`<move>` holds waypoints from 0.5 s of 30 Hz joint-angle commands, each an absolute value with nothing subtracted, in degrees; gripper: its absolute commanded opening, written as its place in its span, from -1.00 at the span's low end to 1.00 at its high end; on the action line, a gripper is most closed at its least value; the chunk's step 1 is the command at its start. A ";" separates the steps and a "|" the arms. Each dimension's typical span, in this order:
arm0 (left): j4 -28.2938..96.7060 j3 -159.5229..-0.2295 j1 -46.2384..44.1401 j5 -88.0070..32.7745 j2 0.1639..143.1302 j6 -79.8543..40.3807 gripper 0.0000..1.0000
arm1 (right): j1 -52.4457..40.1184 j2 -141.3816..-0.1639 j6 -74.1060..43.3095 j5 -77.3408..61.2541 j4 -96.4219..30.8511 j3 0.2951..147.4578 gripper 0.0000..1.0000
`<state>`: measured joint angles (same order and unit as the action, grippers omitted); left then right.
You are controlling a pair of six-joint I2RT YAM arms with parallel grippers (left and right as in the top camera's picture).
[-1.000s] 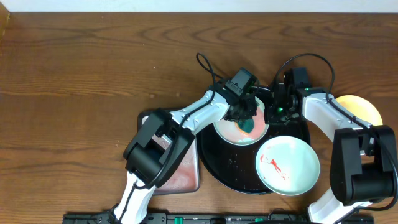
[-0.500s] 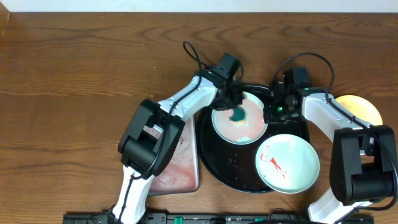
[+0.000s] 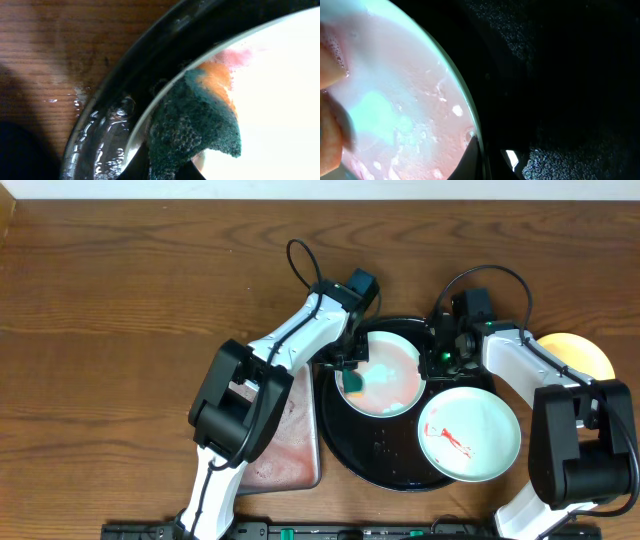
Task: Clean dirty plates on tray and stack at the side
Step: 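Scrub the pale green plate with the sponge while right gripper holds rim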
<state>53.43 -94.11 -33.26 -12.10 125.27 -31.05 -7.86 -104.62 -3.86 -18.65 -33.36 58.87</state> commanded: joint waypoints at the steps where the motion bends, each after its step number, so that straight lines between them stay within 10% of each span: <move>1: 50.87 -91.57 -34.11 -14.61 128.46 -31.33 -0.85 | -7.60 -105.95 -3.16 -14.81 -34.37 58.28 -0.97; 15: 31.81 -90.43 -44.84 -21.04 128.49 -46.33 -0.85 | -7.60 -105.95 -3.36 -14.83 -34.28 58.28 -0.98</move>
<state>32.18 -91.88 -43.53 -16.91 125.60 -40.21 -7.25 -104.53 -3.99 -17.47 -34.46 58.87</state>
